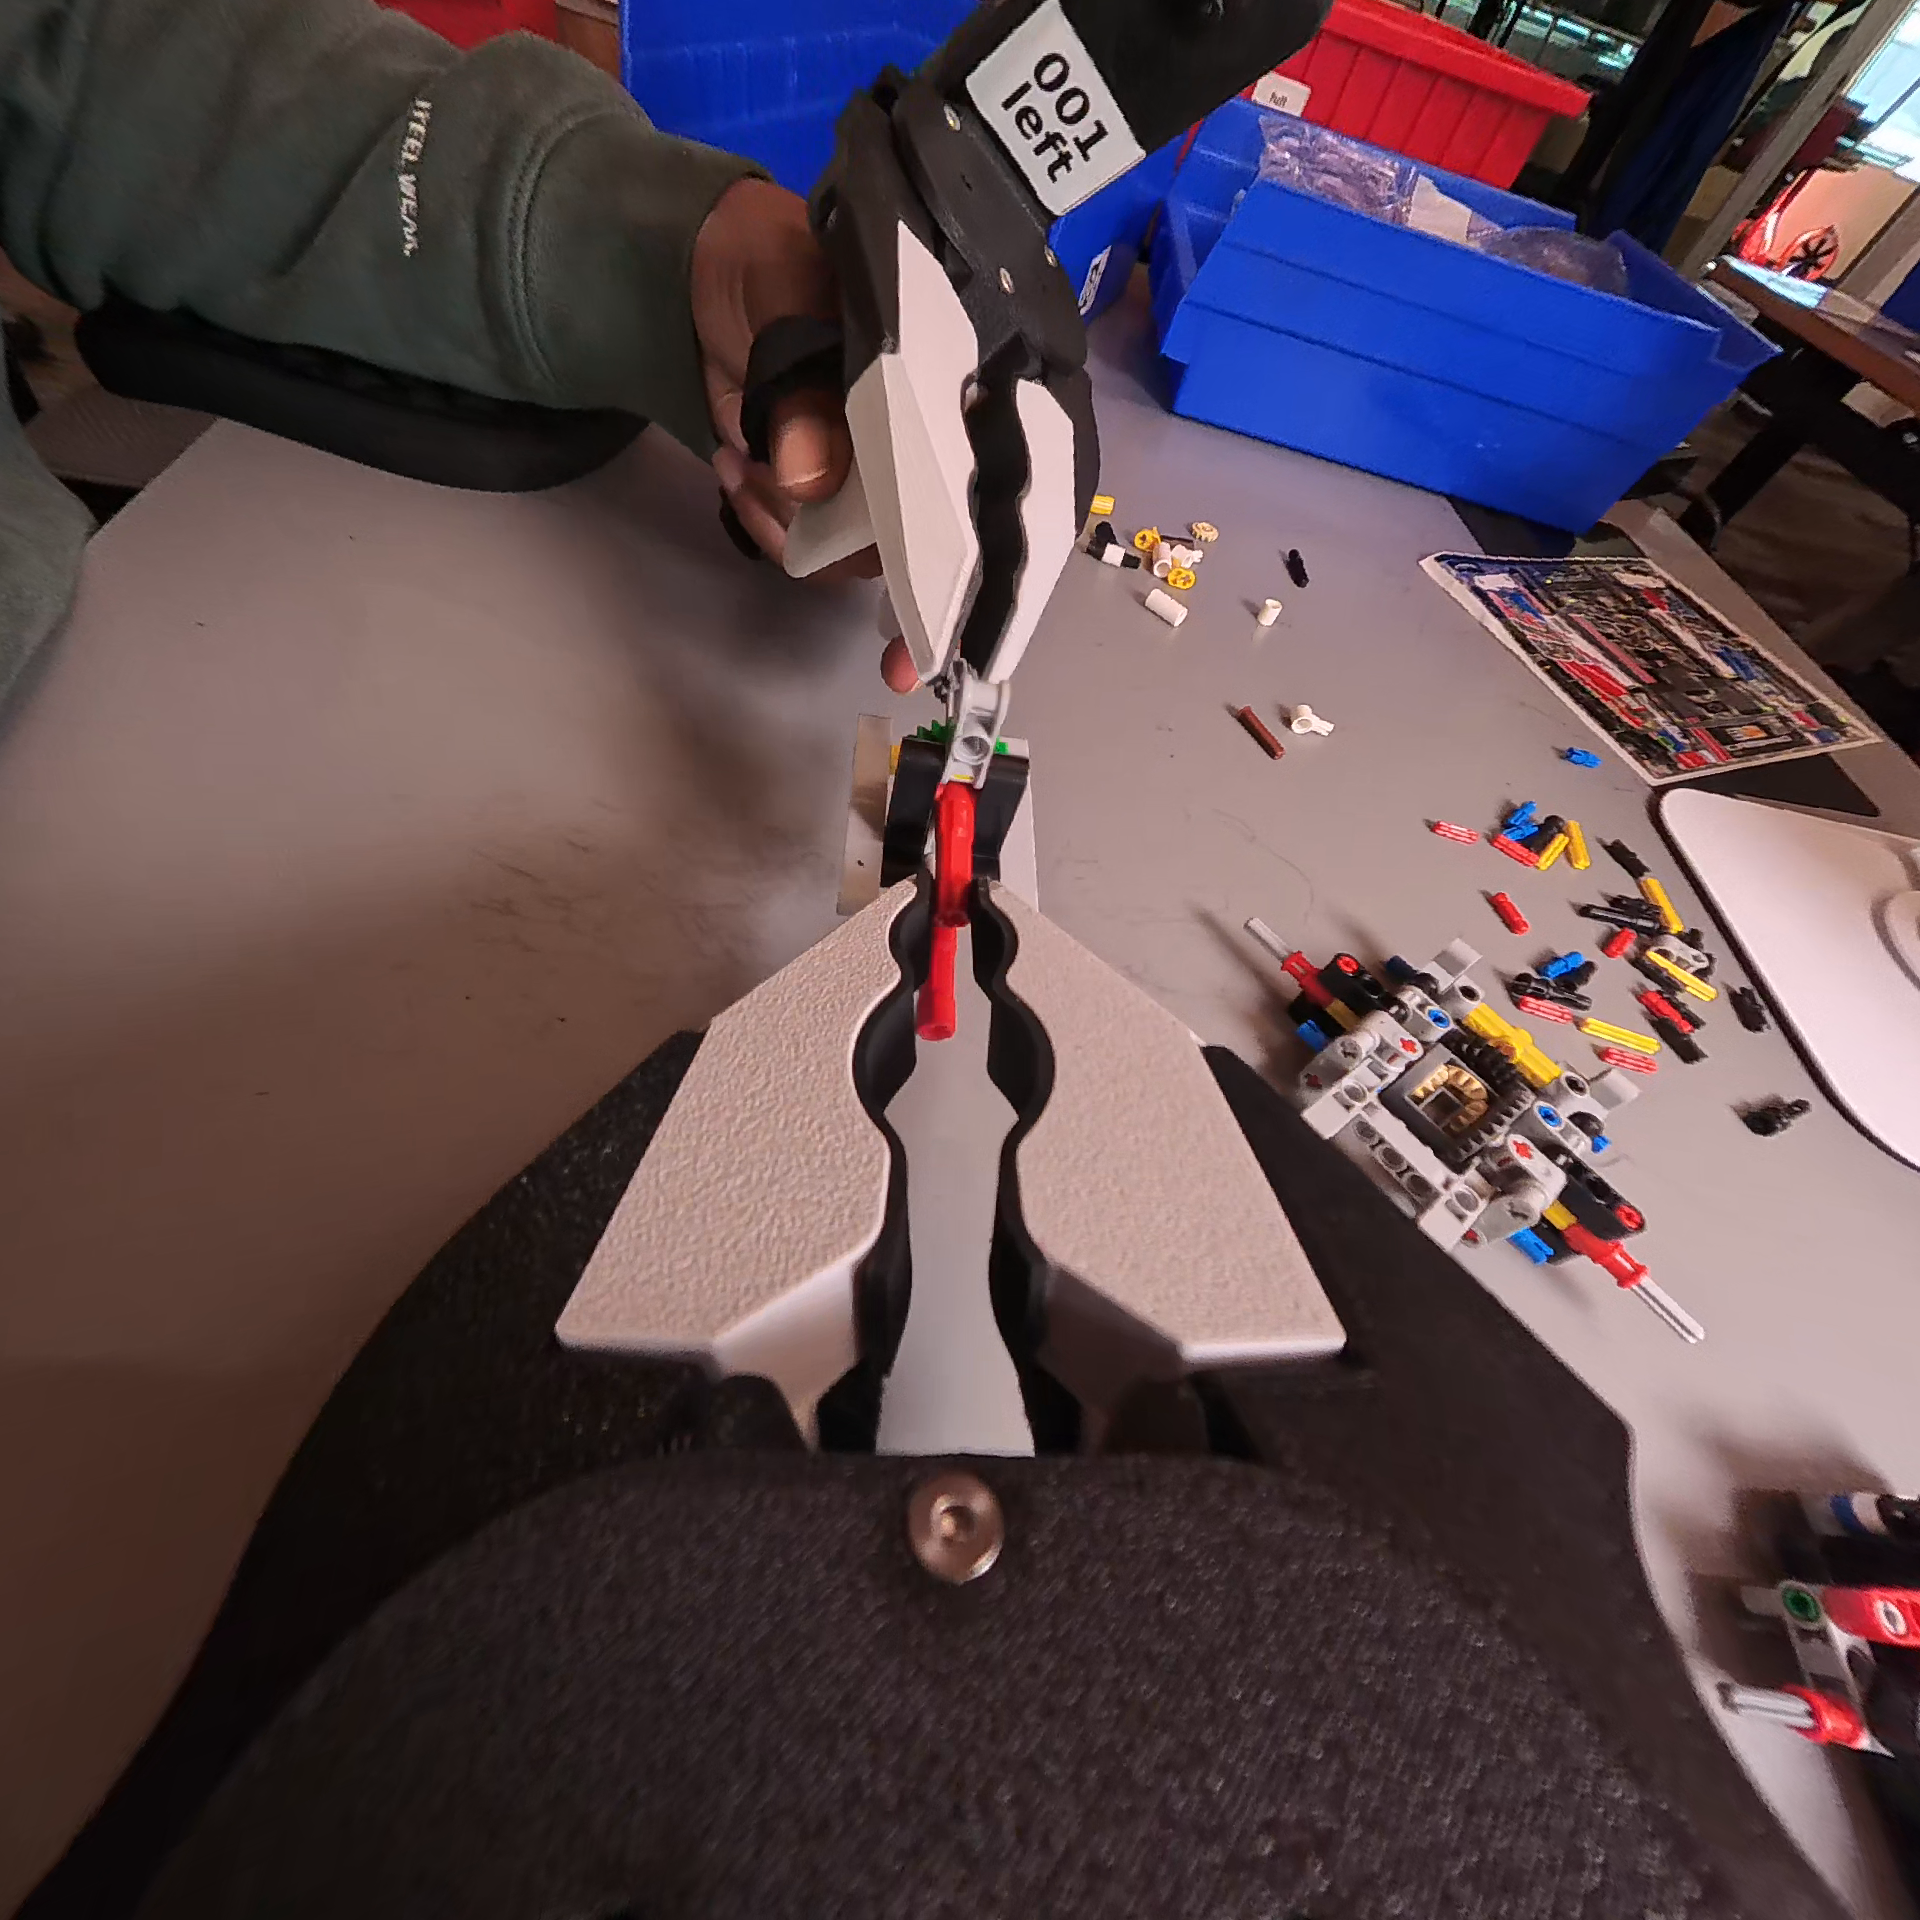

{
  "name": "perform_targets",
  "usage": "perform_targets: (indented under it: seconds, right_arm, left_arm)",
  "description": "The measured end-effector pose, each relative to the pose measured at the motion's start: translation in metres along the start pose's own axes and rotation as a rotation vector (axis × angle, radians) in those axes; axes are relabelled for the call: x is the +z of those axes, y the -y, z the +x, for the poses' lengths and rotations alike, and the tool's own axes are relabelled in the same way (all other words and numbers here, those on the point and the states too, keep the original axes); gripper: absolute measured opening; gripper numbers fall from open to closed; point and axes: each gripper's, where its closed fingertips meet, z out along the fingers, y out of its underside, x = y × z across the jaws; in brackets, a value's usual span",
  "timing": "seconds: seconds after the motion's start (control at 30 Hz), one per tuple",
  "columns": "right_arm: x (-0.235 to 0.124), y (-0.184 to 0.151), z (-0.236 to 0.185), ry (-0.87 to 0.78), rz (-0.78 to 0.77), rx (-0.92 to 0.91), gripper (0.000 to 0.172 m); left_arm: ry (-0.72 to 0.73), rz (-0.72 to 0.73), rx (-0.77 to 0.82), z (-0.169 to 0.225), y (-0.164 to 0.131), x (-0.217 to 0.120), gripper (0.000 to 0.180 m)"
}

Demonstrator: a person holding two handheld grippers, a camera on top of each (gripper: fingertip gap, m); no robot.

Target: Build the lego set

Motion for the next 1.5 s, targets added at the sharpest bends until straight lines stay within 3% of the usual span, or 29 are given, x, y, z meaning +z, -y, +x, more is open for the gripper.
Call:
perform_targets:
  seconds: [0.3, 1.3, 1.5]
  right_arm:
    - [0.004, -0.005, -0.010, 0.044, -0.018, -0.026, 0.005]
    - [0.005, -0.006, -0.010, 0.054, -0.005, -0.007, 0.005]
    - [0.001, -0.003, -0.004, 0.053, 0.032, 0.032, 0.005]
  left_arm:
    - [0.010, -0.108, 0.097, 0.005, -0.015, 0.004, 0.007]
    - [0.044, -0.051, 0.193, 0.009, -0.006, 0.014, 0.008]
    - [0.162, -0.067, 0.358, -0.001, -0.005, 0.001, 0.058]
